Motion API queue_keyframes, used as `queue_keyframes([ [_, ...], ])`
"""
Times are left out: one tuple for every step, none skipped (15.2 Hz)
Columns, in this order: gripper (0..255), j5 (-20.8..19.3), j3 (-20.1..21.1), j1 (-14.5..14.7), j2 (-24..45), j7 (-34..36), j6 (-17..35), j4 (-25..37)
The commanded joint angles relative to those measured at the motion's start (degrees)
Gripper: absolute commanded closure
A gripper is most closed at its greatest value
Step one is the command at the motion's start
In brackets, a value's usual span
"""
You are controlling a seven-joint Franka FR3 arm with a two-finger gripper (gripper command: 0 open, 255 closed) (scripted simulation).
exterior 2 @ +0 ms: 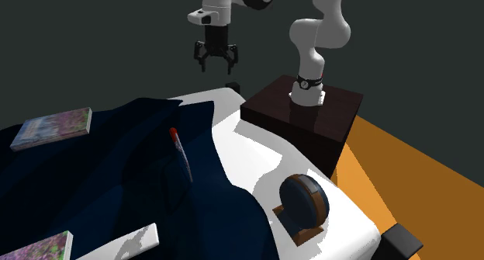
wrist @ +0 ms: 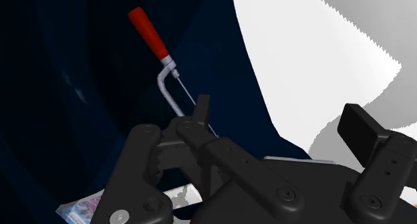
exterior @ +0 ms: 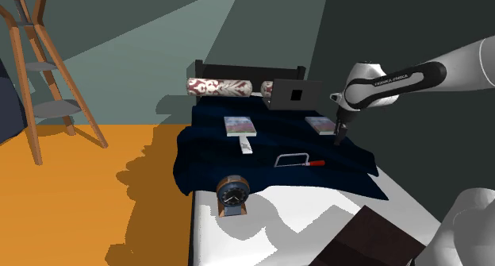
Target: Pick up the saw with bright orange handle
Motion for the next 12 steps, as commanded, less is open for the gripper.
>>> queue_keyframes([
  [0, 3.04, -1.84, 0.97, 5.30, -6.18, 1.98, 2.52],
  [0, 4.90, -2.52, 1.22, 8.08, -9.32, 2.85, 3.88],
  [0, 6.90, -3.01, 1.30, 10.90, -12.50, 3.60, 5.34],
  [0, 8.99, -3.21, 1.14, 13.74, -15.69, 4.22, 6.88],
  [0, 11.09, -3.17, 0.78, 16.58, -18.82, 4.72, 8.51],
  [0, 13.12, -2.92, 0.23, 19.39, -21.85, 5.10, 10.22],
  [0, 15.03, -2.42, -0.52, 22.14, -24.74, 5.38, 12.02],
  [0, 16.80, -1.82, -1.36, 24.84, -27.47, 5.55, 13.89],
  [0, 18.37, -1.07, -2.32, 27.46, -30.02, 5.64, 15.84],
  [0, 19.73, -0.20, -3.37, 30.02, -32.37, 5.67, 17.86],
  [0, 20.93, 0.67, -4.40, 32.53, -34.56, 5.63, 19.94],
  [0, 21.92, 1.61, -5.47, 34.98, -36.58, 5.53, 22.10],
])
